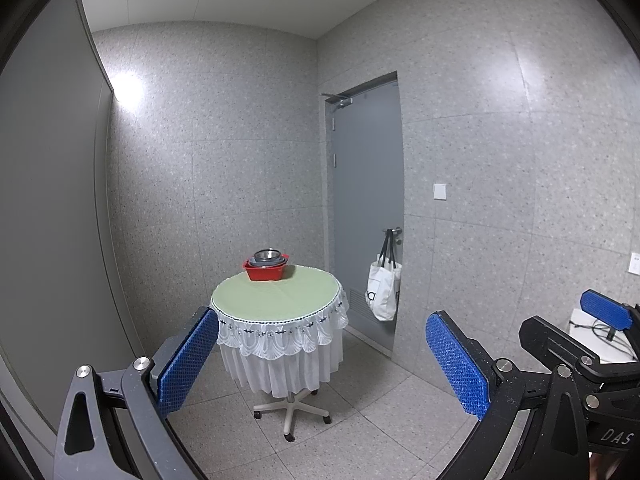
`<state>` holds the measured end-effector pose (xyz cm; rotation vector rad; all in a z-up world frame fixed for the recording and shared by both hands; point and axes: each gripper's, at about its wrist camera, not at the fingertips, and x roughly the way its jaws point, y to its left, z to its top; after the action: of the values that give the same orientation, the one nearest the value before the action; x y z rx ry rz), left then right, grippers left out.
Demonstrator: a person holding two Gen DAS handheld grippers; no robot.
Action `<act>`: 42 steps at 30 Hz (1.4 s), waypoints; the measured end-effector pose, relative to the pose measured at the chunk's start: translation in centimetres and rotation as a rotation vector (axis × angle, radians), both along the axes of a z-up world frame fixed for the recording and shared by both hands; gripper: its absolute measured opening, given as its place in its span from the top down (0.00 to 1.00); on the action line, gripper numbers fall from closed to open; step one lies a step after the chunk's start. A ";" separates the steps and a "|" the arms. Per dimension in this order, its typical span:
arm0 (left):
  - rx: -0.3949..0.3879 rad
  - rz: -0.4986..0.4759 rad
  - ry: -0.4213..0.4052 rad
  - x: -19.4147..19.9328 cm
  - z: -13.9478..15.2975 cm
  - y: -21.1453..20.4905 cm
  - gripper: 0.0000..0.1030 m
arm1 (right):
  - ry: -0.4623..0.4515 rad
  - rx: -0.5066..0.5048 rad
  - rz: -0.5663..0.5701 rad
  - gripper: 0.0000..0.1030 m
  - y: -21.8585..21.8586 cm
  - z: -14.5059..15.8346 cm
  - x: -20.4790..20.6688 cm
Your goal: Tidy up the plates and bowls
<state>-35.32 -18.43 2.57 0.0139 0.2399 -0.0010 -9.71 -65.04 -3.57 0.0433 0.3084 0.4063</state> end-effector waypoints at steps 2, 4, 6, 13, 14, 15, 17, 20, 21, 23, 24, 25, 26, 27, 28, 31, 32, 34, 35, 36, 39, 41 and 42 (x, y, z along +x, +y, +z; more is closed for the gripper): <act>-0.001 0.004 0.000 0.3 -0.1 -0.6 0.00 | 0.001 0.000 0.000 0.00 0.0 0.0 0.1; 0.000 0.005 -0.001 0.3 -0.1 -0.6 0.00 | 0.001 0.000 0.001 0.00 0.0 0.0 0.1; -0.001 0.005 -0.002 0.3 -0.1 -0.6 0.00 | 0.001 0.000 0.002 0.00 0.0 0.0 0.2; -0.001 0.013 -0.008 1.1 -0.2 -1.0 0.01 | 0.003 0.002 0.007 0.00 0.2 -0.2 0.6; -0.001 0.012 -0.008 1.3 -0.3 -1.0 0.01 | 0.004 0.002 0.009 0.00 0.2 -0.2 0.8; -0.001 0.014 -0.009 1.3 -0.4 -1.2 0.00 | 0.004 0.002 0.010 0.00 0.2 -0.3 0.8; -0.001 0.014 -0.007 1.3 -0.4 -1.2 0.00 | 0.003 0.001 0.009 0.00 0.3 -0.4 0.8; -0.001 0.015 -0.007 1.6 -0.3 -1.3 0.00 | 0.004 0.002 0.010 0.00 0.4 -0.4 0.8; -0.001 0.014 -0.007 1.5 -0.3 -1.3 0.00 | 0.005 0.002 0.011 0.00 0.4 -0.4 0.8; -0.001 0.015 -0.006 1.6 -0.4 -1.6 0.01 | 0.006 0.002 0.010 0.00 0.5 -0.4 0.9; -0.001 0.015 -0.006 1.7 -0.4 -1.5 0.01 | 0.006 0.002 0.011 0.00 0.5 -0.4 0.9; -0.001 0.016 -0.007 1.8 -0.4 -1.5 0.00 | 0.006 0.002 0.011 0.00 0.5 -0.4 0.9; -0.001 0.017 -0.008 1.8 -0.4 -1.5 0.00 | 0.005 0.003 0.011 0.00 0.5 -0.4 0.9; -0.001 0.017 -0.008 1.7 -0.5 -1.7 0.00 | 0.005 0.002 0.010 0.00 0.6 -0.4 0.9; -0.001 0.017 -0.009 1.7 -0.5 -1.7 0.00 | 0.005 0.002 0.010 0.00 0.5 -0.4 0.9; 0.000 0.018 -0.009 1.7 -0.6 -1.8 0.01 | 0.005 0.003 0.011 0.00 0.5 -0.4 0.9; -0.001 0.018 -0.008 1.7 -0.6 -1.8 0.01 | 0.006 0.003 0.012 0.00 0.5 -0.4 0.9; 0.000 0.018 -0.009 1.7 -0.6 -1.9 0.00 | 0.006 0.003 0.011 0.00 0.6 -0.3 0.9; -0.001 0.018 -0.009 1.7 -0.6 -1.8 0.00 | 0.006 0.002 0.011 0.00 0.6 -0.3 0.9; -0.001 0.018 -0.009 1.7 -0.6 -1.8 0.00 | 0.006 0.002 0.011 0.00 0.6 -0.3 0.9; 0.000 0.018 -0.009 1.8 -0.6 -1.8 0.01 | 0.006 0.003 0.010 0.00 0.7 -0.3 0.9; -0.001 0.018 -0.009 1.7 -0.6 -1.8 0.00 | 0.006 0.003 0.011 0.00 0.8 -0.3 0.9; 0.000 0.018 -0.009 1.7 -0.6 -1.9 0.01 | 0.005 0.002 0.010 0.00 0.7 -0.3 0.9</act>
<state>-33.60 -20.30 1.98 0.0112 0.2313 0.0170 -8.79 -64.33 -3.90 0.0451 0.3136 0.4166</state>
